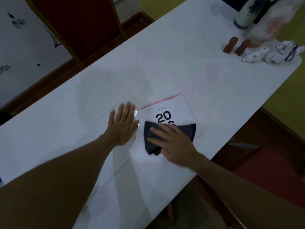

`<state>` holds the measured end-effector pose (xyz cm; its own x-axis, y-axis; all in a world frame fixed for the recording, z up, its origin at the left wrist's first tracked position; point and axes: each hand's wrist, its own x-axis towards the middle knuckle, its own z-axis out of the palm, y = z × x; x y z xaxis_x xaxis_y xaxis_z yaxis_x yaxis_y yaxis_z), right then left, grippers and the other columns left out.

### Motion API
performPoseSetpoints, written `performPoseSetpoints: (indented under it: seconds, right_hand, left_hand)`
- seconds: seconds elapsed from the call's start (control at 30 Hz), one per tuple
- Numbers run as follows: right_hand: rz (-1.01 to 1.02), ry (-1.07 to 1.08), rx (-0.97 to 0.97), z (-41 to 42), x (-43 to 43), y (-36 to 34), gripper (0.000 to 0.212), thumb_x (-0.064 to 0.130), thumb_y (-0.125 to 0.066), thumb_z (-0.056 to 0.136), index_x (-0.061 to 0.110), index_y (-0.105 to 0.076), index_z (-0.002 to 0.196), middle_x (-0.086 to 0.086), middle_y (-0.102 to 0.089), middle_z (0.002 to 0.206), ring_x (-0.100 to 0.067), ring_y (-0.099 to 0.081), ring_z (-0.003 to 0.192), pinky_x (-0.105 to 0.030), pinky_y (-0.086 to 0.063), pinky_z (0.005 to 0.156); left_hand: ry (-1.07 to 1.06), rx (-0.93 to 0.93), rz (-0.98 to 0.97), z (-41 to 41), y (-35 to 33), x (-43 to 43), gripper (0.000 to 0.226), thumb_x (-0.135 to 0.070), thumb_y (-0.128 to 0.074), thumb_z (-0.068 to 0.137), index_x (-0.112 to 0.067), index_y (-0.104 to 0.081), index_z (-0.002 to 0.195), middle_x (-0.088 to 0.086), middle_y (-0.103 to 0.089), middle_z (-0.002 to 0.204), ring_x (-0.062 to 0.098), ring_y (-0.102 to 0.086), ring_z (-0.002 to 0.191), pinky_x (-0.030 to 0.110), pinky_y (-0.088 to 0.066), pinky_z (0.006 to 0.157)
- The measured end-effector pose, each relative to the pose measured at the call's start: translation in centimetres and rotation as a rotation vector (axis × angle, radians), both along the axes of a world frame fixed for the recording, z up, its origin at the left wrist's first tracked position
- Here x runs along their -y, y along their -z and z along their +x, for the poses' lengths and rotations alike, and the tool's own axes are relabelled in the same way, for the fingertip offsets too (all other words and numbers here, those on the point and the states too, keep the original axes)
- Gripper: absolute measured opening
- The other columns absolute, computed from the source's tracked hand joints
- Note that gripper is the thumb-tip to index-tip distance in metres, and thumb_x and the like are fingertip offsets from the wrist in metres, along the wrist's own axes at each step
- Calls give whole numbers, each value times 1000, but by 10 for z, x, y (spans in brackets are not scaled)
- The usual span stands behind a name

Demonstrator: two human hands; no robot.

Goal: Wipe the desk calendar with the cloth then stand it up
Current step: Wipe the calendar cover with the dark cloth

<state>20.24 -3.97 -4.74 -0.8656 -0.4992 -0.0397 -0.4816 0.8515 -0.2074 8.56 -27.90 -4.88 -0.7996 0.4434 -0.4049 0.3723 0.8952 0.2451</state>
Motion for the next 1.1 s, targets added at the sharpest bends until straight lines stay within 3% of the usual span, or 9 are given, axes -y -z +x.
performPoseSetpoints:
  seconds: [0.17,0.23,0.43,0.6,0.67,0.97,1.1]
  right_hand:
    - [-27,661,70,-45,-10,-12,60,28,-28,91,29,-44,148,-2,-31,163,-30,-23,150,-50,-20,121]
    - [-19,763,54,-49,5,-13,61,29,-24,91,27,-41,150,-3,-29,164,-33,-23,150,-50,-20,121]
    - [-14,193,21,-26,7,-6,53,25,-38,93,30,-48,145,1,-36,160,-28,-27,149,-47,-21,121]
    - [-20,532,68,-58,7,-11,57,25,-36,93,27,-44,149,-5,-28,164,-34,-21,151,-53,-19,121]
    - [-15,559,86,-67,19,-12,58,26,-34,92,26,-42,150,-7,-26,164,-36,-18,152,-55,-18,121]
    - [-90,232,-18,-60,15,-7,50,22,-33,95,28,-58,139,0,-38,159,-32,-26,150,-53,-24,118]
    - [-24,215,28,-67,22,-10,52,25,-33,94,36,-53,142,-5,-21,166,-35,-16,153,-54,-20,119]
  left_hand:
    - [-17,4,4,1,-3,-1,65,-53,-5,99,-23,18,153,-6,26,161,15,24,147,47,8,120]
    - [-17,4,4,2,-3,-2,66,-53,-5,99,-23,17,153,-5,26,161,16,23,148,47,7,120]
    - [1,10,-5,1,-4,-1,66,-53,-3,98,-21,20,152,-2,27,161,15,28,145,46,11,119]
    - [-6,-5,-14,2,-5,-2,66,-52,-5,100,-21,18,153,-3,25,162,17,23,148,46,9,119]
    - [3,3,-19,2,-5,-1,68,-55,0,97,-21,20,152,-2,26,161,17,26,147,46,10,119]
    - [23,14,1,-1,-2,1,69,-61,11,90,-26,30,145,-5,36,155,15,34,142,46,12,119]
    - [18,7,-3,0,-2,1,69,-61,13,88,-27,31,145,-4,34,157,15,35,141,46,12,118]
